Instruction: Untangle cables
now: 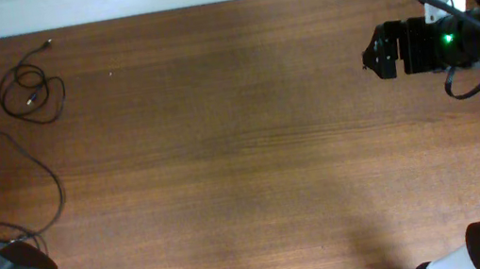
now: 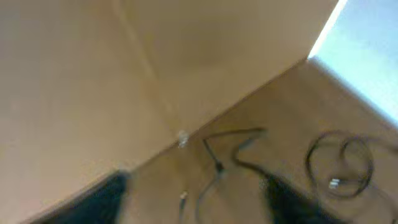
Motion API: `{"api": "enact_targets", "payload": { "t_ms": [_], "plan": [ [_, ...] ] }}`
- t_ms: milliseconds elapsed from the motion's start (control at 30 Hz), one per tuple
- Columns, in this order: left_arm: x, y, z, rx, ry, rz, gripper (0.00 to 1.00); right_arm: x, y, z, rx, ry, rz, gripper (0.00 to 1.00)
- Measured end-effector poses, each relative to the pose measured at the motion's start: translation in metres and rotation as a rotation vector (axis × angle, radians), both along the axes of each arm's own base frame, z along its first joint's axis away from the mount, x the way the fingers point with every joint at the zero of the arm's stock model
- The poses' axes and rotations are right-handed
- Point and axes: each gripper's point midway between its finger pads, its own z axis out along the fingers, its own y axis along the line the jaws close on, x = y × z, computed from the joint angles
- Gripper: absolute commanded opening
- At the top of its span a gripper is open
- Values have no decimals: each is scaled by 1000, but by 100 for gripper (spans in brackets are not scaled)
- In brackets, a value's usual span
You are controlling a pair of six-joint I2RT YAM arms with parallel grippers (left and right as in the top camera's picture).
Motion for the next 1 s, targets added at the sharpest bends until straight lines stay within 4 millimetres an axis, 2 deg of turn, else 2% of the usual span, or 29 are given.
{"api": "enact_targets", "payload": {
  "t_ms": [67,100,200,300,467,567,667,733,767,800,833,900,967,1000],
  "plan": [
    [-23,-13,-25,-87,119,36,99,0,0,0,1,-1,0,99],
    [-38,-26,-40,-160,188,51,99,0,0,0,1,-1,0,99],
    [-56,-48,-60,-289,233,108,99,0,0,0,0,1,0,99],
    [-38,-61,-62,-380,132,53,99,0,0,0,0,1,0,99],
    [1,-75,-52,-437,-26,-97,100,0,0,0,1,2,0,99],
    [27,-99,-31,-392,-73,-221,99,1,0,-2,0,6,-1,99],
    [52,-162,10,-324,-123,-401,99,3,0,-4,0,13,-1,99],
    [63,-215,32,-298,-143,-546,99,3,0,-5,-1,15,-1,99],
    [72,-242,34,-307,-144,-625,100,3,0,-5,-1,16,-1,99],
    [78,-260,35,-313,-141,-675,99,3,0,-5,-1,16,-1,99],
    [89,-291,34,-322,-133,-761,99,3,0,-5,-1,16,-1,99],
    [103,-342,32,-331,-125,-893,99,3,0,-5,-1,17,-1,99],
    [117,-410,21,-352,-105,-1056,99,3,0,-5,-1,18,-1,99],
    [118,-427,16,-360,-92,-1092,99,3,0,-5,-1,18,-1,99]
  ]
}}
